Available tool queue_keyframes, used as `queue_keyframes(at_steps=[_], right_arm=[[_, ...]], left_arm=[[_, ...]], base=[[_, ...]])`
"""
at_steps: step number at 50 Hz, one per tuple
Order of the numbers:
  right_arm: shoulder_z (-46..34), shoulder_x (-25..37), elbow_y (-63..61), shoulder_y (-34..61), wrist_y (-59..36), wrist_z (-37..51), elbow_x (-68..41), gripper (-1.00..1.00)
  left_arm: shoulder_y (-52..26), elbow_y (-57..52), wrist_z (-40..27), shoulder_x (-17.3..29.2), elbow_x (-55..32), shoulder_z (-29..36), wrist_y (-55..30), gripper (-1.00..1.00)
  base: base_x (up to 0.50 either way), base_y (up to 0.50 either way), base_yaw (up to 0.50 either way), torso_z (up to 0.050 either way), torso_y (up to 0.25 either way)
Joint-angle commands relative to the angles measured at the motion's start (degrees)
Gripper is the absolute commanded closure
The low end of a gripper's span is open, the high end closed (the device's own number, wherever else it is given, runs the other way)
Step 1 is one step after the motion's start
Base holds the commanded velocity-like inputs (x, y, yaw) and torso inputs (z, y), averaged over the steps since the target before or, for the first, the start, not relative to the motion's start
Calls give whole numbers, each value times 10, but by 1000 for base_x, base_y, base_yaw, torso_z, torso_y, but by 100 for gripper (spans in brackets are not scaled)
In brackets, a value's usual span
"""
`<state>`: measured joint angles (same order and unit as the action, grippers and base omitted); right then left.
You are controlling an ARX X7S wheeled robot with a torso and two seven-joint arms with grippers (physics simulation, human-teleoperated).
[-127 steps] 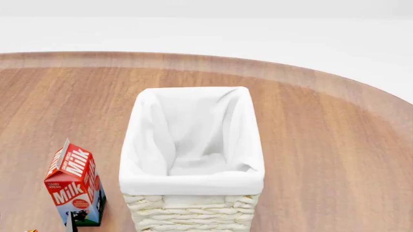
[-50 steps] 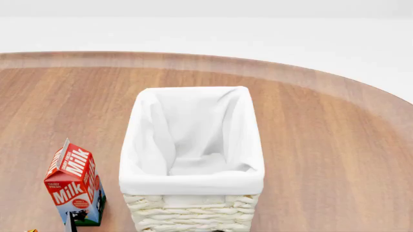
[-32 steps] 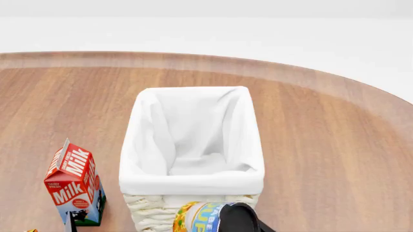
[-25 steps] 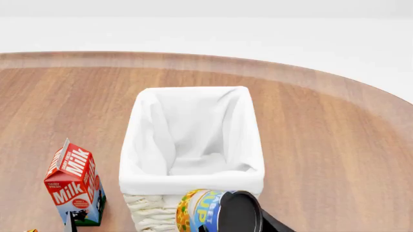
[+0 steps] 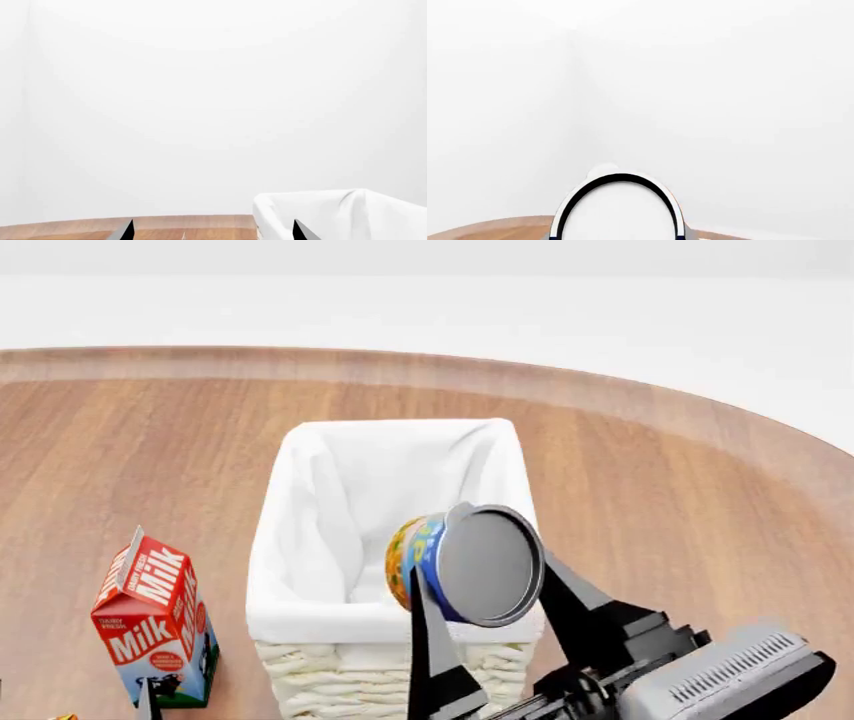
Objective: Pick up the alphabet soup, and put it in the basket.
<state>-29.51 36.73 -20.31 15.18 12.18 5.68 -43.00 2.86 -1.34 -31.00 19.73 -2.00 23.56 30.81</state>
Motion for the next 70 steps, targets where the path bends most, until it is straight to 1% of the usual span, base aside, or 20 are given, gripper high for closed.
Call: queue_keyframes(at_steps=[1,5,13,14,15,16,24,33,48,51,52,59,70], right_arm=[[1,-9,-9,90,-101,71,13,100],[0,-14,-2,108,-118,82,15,100],[-23,-42,47,199,-210,109,17,100],[-26,-54,71,217,-218,112,24,100],[-22,-60,82,224,-221,102,8,100],[-31,-66,97,236,-223,111,35,100],[-43,-108,186,300,-258,100,37,100],[-67,-139,246,371,-315,106,52,100],[-108,-186,345,447,-374,104,82,100],[-119,-198,379,468,-393,93,85,100],[-121,-206,396,480,-409,105,90,100],[-137,-225,440,514,-442,92,92,100],[-136,-266,542,569,-468,66,84,100]], left_arm=[[0,-2,-1,1,-1,2,-1,-100],[0,-3,-1,1,-2,3,-1,-100],[1,-5,-2,3,0,3,0,-100],[1,-7,-2,3,1,4,-1,-100],[1,-7,-3,3,2,4,-2,-100],[1,-7,-2,4,0,4,-1,-100],[2,-8,-5,5,2,3,-1,-100],[1,-7,-6,5,5,5,-1,-100],[0,-6,-6,6,6,8,-2,-100],[0,-7,-6,7,6,9,-3,-100],[-1,-6,-6,6,6,9,-5,-100],[-3,-4,-8,6,10,11,-5,-100],[-1,-8,-8,9,5,10,-5,-100]], base=[[0,0,0,0,0],[0,0,0,0,3],[0,0,0,0,0],[0,0,0,0,0],[0,0,0,0,0],[0,0,0,0,0],[0,0,0,0,1],[0,0,0,0,0],[0,0,0,0,1],[0,0,0,0,0],[0,0,0,0,0],[0,0,0,1,0],[0,0,0,0,1]])
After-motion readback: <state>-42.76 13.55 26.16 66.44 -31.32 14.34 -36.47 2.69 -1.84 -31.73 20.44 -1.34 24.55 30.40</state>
